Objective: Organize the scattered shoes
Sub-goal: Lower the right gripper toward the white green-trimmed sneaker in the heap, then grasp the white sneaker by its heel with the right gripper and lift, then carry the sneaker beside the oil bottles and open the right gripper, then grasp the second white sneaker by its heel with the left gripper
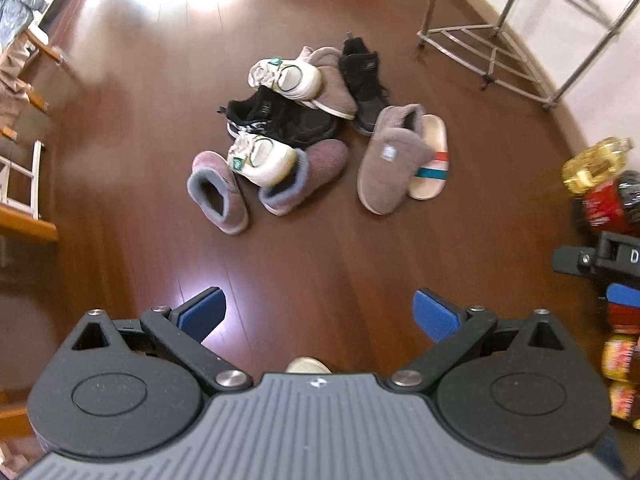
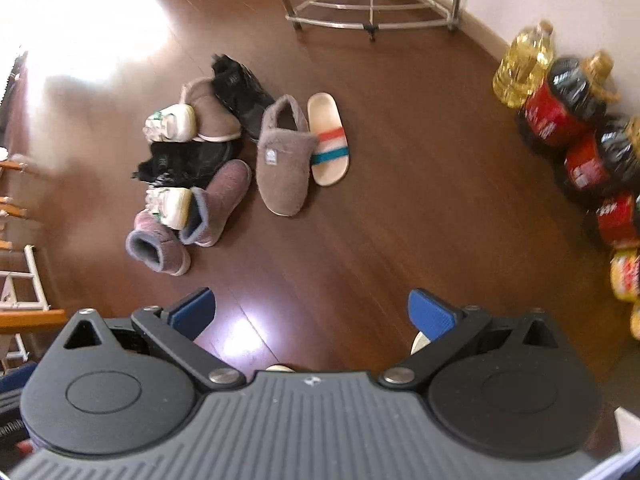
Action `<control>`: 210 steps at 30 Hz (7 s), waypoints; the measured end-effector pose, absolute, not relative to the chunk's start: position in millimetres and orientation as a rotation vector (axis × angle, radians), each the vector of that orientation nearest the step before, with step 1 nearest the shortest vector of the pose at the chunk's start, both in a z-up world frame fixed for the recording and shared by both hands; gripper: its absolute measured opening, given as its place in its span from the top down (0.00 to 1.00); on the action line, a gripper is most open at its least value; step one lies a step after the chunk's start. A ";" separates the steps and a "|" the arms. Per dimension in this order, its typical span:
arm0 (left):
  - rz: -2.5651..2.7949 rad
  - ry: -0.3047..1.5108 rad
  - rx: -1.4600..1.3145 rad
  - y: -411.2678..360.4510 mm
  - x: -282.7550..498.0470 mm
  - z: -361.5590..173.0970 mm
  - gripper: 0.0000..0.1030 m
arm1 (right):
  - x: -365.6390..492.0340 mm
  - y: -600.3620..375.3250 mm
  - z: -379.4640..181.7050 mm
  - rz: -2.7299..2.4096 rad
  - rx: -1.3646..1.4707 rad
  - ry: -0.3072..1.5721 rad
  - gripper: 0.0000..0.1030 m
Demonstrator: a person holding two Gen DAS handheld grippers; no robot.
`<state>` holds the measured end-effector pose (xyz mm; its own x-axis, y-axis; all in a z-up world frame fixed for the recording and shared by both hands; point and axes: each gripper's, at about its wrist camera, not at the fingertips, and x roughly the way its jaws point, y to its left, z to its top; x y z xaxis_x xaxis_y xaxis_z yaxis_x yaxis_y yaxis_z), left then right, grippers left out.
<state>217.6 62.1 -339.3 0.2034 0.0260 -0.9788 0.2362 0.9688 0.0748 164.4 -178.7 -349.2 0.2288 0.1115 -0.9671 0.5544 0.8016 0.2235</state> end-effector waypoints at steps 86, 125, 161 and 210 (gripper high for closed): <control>0.253 1.149 -0.118 302.0 294.4 -617.2 0.02 | 708.9 102.1 -656.7 0.164 -0.460 1.050 0.96; -0.690 1.027 0.557 -27.6 239.8 -605.1 0.02 | 119.1 -340.4 -663.3 -0.175 0.057 1.116 0.01; -0.636 1.055 0.709 -103.5 158.2 -608.1 0.01 | 75.4 -415.0 -792.2 -0.176 -0.002 1.092 0.07; -0.401 1.143 0.449 93.2 233.0 -647.3 0.01 | 34.1 -312.9 -711.3 -0.457 0.229 1.145 0.01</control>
